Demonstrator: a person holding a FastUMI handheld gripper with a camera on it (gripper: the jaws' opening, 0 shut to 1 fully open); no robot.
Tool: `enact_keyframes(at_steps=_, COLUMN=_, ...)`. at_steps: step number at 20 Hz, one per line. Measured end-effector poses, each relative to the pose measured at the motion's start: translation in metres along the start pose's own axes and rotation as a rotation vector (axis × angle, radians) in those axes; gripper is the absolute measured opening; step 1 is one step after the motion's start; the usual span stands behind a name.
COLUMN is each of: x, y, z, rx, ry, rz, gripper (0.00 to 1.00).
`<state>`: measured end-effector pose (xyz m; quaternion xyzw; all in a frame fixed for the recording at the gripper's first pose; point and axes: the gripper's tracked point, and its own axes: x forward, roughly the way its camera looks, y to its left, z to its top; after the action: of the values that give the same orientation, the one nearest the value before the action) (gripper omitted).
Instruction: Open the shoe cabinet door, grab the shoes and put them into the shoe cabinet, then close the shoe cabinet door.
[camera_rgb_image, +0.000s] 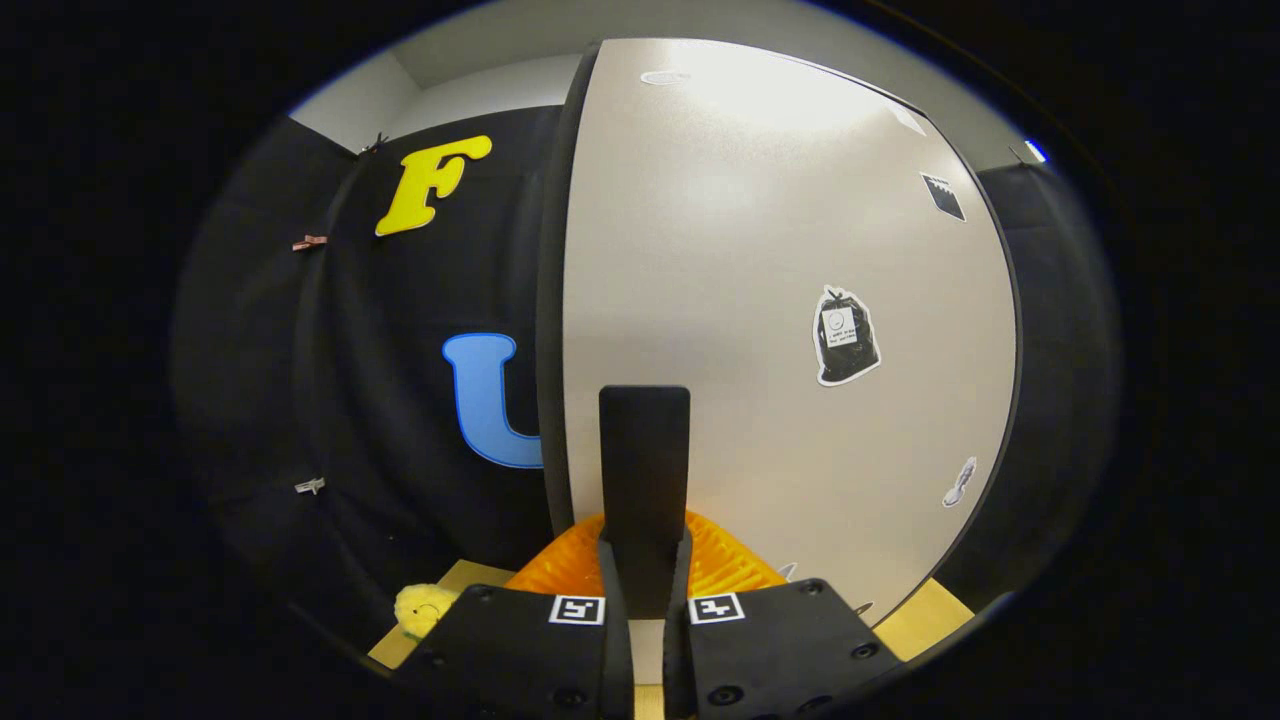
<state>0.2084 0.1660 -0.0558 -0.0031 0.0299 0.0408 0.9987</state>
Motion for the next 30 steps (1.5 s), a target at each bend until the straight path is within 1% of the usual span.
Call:
enact_keyframes(at_steps=6, x=-0.056, y=-0.009, z=0.000, rx=0.019, ry=-0.002, rz=0.058, gripper=0.15)
enact_keyframes(at_steps=11, x=-0.105, y=-0.034, z=-0.001, rx=0.026, ry=-0.002, rz=0.090, gripper=0.15)
enact_keyframes(at_steps=17, x=-0.148, y=-0.067, z=-0.003, rx=0.048, ry=0.004, rz=0.116, gripper=0.15)
enact_keyframes(at_steps=27, x=-0.196, y=-0.138, z=-0.002, rx=0.070, ry=0.014, rz=0.065, gripper=0.14)
enact_keyframes(at_steps=30, x=-0.207, y=-0.160, z=-0.002, rx=0.074, ry=0.008, rz=0.031, gripper=0.14)
